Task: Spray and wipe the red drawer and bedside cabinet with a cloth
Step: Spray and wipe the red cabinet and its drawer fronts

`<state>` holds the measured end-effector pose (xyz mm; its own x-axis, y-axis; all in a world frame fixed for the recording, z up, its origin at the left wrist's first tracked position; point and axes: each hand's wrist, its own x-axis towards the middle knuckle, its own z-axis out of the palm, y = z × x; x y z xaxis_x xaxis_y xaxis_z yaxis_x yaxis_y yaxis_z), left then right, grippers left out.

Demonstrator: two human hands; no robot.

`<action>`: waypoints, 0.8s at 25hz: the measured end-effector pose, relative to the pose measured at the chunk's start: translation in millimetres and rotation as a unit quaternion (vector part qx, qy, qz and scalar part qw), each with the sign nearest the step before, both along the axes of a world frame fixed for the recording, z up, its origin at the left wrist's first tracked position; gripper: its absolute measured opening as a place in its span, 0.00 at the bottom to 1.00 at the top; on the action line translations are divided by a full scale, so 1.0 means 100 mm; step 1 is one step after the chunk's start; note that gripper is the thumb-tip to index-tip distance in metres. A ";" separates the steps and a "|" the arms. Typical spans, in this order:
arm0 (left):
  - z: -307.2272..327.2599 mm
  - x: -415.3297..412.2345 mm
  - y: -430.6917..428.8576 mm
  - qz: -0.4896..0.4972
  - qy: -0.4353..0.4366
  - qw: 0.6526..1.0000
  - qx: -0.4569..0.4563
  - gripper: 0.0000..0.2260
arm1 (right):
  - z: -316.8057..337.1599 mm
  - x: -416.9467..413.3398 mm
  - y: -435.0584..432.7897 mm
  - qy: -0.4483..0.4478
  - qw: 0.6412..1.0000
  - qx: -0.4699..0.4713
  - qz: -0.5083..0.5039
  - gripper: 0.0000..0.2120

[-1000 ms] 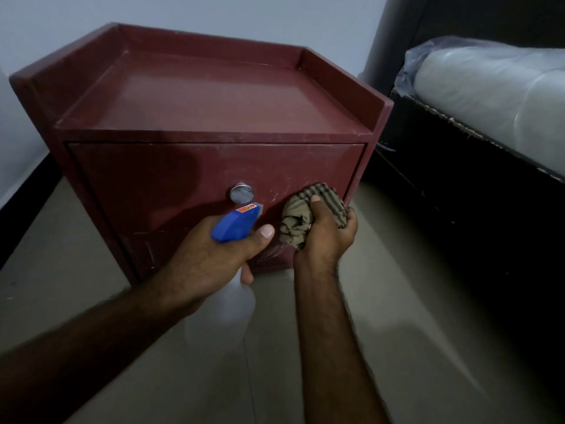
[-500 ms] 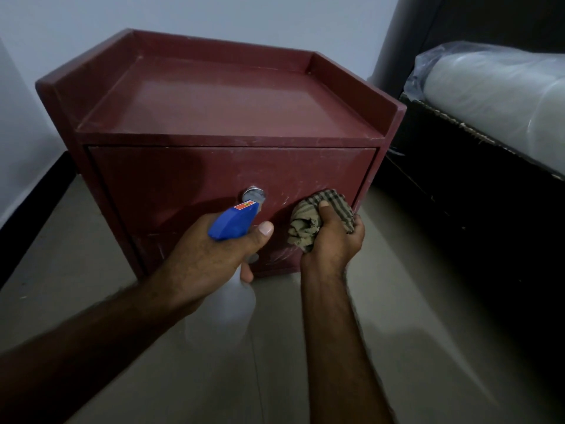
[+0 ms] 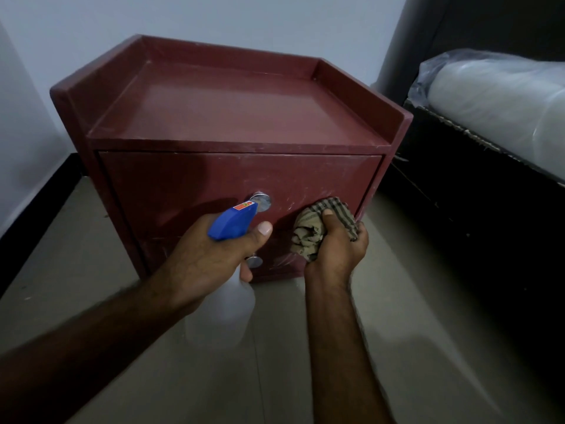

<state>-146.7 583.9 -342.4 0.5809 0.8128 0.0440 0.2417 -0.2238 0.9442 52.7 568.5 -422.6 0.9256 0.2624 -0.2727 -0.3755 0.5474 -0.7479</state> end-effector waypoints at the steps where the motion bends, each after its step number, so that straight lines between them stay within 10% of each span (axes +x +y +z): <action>1: 0.00 0.01 0.00 0.000 0.002 1.000 -0.002 0.21 | 0.00 -0.01 0.00 -0.007 1.000 0.003 0.001 0.31; 20: 0.03 0.06 -0.07 -0.010 -0.006 1.000 -0.005 0.22 | -0.02 -0.11 -0.03 0.043 0.997 -0.059 -0.019 0.28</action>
<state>-141.1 577.1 -339.1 0.5966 0.8014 0.0425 0.2261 -0.2187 0.9493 41.9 565.5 -424.6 0.9065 0.1884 -0.3778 -0.4209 0.4732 -0.7739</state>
